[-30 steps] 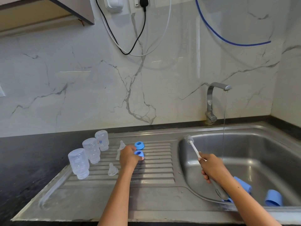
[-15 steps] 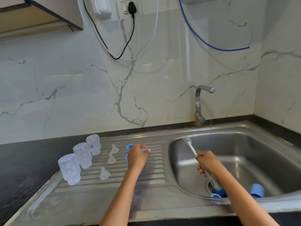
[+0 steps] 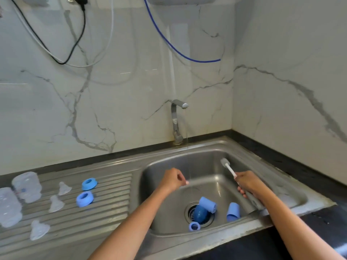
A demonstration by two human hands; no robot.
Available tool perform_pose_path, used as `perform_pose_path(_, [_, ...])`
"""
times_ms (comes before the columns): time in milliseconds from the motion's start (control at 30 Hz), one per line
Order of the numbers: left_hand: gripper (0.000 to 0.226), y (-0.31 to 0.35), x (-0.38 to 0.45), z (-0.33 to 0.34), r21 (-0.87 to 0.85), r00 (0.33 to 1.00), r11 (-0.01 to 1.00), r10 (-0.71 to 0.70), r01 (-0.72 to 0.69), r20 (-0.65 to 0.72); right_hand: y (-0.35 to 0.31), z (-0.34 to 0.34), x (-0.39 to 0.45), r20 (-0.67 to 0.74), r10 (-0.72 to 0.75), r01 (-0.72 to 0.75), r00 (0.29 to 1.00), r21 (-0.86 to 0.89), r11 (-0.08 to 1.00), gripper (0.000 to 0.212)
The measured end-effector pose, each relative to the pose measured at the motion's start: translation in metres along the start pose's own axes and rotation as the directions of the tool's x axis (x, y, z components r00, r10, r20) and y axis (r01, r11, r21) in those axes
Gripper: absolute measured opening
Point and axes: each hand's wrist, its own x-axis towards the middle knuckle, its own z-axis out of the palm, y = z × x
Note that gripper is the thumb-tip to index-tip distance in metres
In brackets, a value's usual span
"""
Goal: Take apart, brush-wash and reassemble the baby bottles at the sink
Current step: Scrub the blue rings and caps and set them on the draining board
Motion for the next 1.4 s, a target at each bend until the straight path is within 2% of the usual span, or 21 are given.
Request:
perform_pose_path(133, [0.022,-0.005,0.021,0.028,0.149,0.961,0.984,0.052,-0.095,0.27,-0.006,0.007,0.003,0.055,-0.036,0.042,0.998,-0.101,0.994,0.036])
perform_pose_path(333, [0.027,-0.007,0.033,0.038,0.236,0.804,0.908,0.158,-0.346,0.573,-0.007,0.01,0.009,0.046,-0.077,0.085,0.996,-0.221,0.971,0.035])
perform_pose_path(633, [0.047,-0.005,0.032,0.065,0.273,0.614,0.794,0.154,-0.543,0.774,0.004,0.014,0.022,0.066,-0.085,0.099,0.994,-0.268,0.958,0.043])
perform_pose_path(833, [0.044,-0.01,0.024,0.082,0.299,0.524,0.731,0.094,-0.613,0.846,0.004,0.013,0.022,0.085,-0.097,0.117,0.992,-0.275,0.954,0.042])
perform_pose_path(933, [0.04,-0.009,0.023,0.084,0.318,0.535,0.729,0.078,-0.606,0.841,0.003,0.014,0.021,0.093,-0.101,0.123,0.991,-0.279,0.952,0.043])
perform_pose_path(1000, [0.038,-0.005,0.027,0.079,0.349,0.58,0.729,0.081,-0.589,0.811,0.002,0.014,0.021,0.097,-0.102,0.125,0.99,-0.281,0.952,0.043])
perform_pose_path(1100, [0.039,0.004,0.036,0.059,0.387,0.707,0.763,0.129,-0.518,0.695,0.001,0.014,0.018,0.107,-0.108,0.134,0.988,-0.281,0.95,0.044])
perform_pose_path(1233, [0.036,0.015,0.043,0.019,0.323,0.879,0.892,0.148,-0.317,0.454,-0.003,0.013,0.01,0.147,-0.12,0.155,0.982,-0.26,0.953,0.044])
perform_pose_path(1300, [0.033,0.019,0.042,0.0,0.151,0.95,0.982,0.061,-0.112,0.307,-0.006,0.012,0.005,0.17,-0.136,0.173,0.976,-0.232,0.957,0.045])
perform_pose_path(1333, [0.031,0.021,0.04,-0.008,-0.01,0.968,1.0,-0.012,0.014,0.252,-0.008,0.012,0.003,0.179,-0.145,0.182,0.973,-0.211,0.96,0.045])
perform_pose_path(1367, [0.028,0.023,0.037,-0.015,-0.22,0.969,0.965,-0.092,0.143,0.228,-0.01,0.011,0.001,0.19,-0.155,0.19,0.97,-0.182,0.965,0.045])
perform_pose_path(1400, [0.024,0.024,0.034,-0.019,-0.452,0.958,0.854,-0.168,0.259,0.23,-0.01,0.012,0.0,0.198,-0.162,0.193,0.967,-0.15,0.97,0.045])
